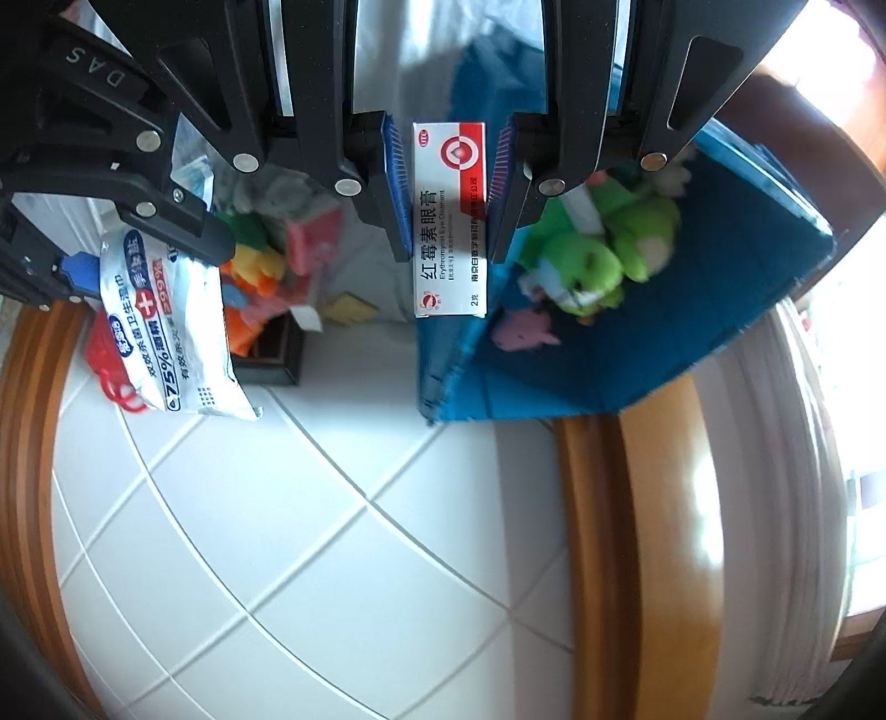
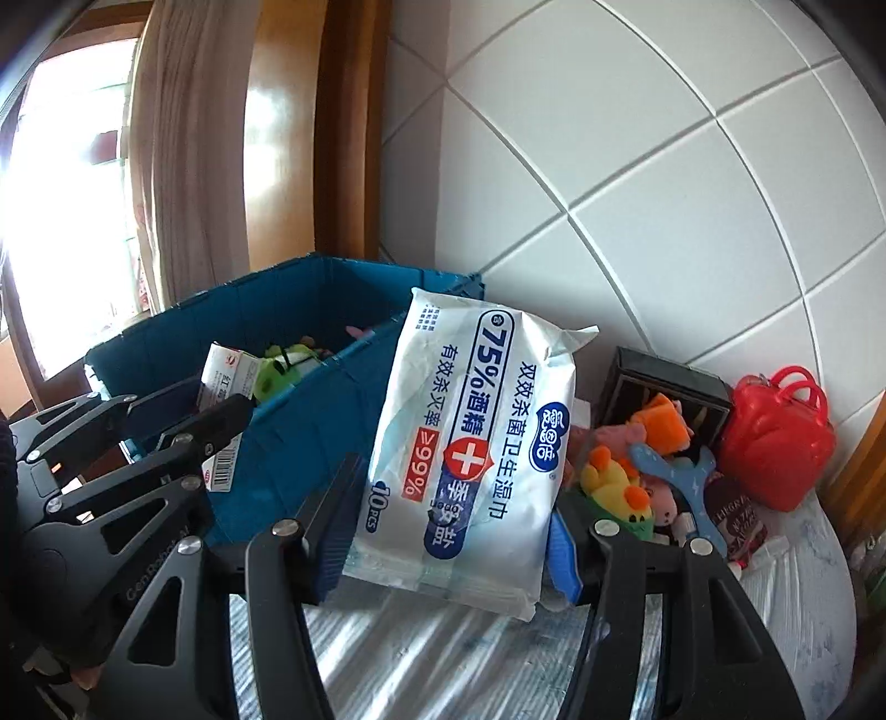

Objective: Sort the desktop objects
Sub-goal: 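Lift the ointment box and wet-wipe pack and carry them over the crate, then open both tools to drop ointment box and wipes into the crate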

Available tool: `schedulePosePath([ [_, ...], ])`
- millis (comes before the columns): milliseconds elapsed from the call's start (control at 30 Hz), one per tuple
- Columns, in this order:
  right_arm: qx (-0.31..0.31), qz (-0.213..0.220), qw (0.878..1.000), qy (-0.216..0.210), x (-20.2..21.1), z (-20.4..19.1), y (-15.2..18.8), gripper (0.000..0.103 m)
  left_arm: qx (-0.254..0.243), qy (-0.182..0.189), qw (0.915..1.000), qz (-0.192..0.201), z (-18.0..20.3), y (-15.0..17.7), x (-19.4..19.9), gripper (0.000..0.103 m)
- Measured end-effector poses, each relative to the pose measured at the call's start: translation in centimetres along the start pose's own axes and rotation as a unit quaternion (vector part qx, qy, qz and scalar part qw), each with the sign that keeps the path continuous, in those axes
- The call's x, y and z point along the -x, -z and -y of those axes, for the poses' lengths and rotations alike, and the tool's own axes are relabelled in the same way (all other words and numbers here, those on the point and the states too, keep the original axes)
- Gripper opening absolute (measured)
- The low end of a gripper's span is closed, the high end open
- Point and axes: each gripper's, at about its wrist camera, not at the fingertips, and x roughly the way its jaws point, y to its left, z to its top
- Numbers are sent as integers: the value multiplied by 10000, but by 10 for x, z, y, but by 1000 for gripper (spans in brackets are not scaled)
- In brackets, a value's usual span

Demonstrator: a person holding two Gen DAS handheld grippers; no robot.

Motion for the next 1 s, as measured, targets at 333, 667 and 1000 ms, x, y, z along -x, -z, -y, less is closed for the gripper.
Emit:
schedulePosePath([
  [333,176,147,9992,-340,-49,-115,-40,58,235,-464,9984,236,-133,-23,-8,26],
  [667,394,-79,9986,-357,-102,-178,-64,58,520,-688,9963,-12,-211,-24,-50,26],
  [1000,468,-134,9986,-224,-120,-192,-77,75,634,-710,9954,-107,-231,-24,-71,78],
])
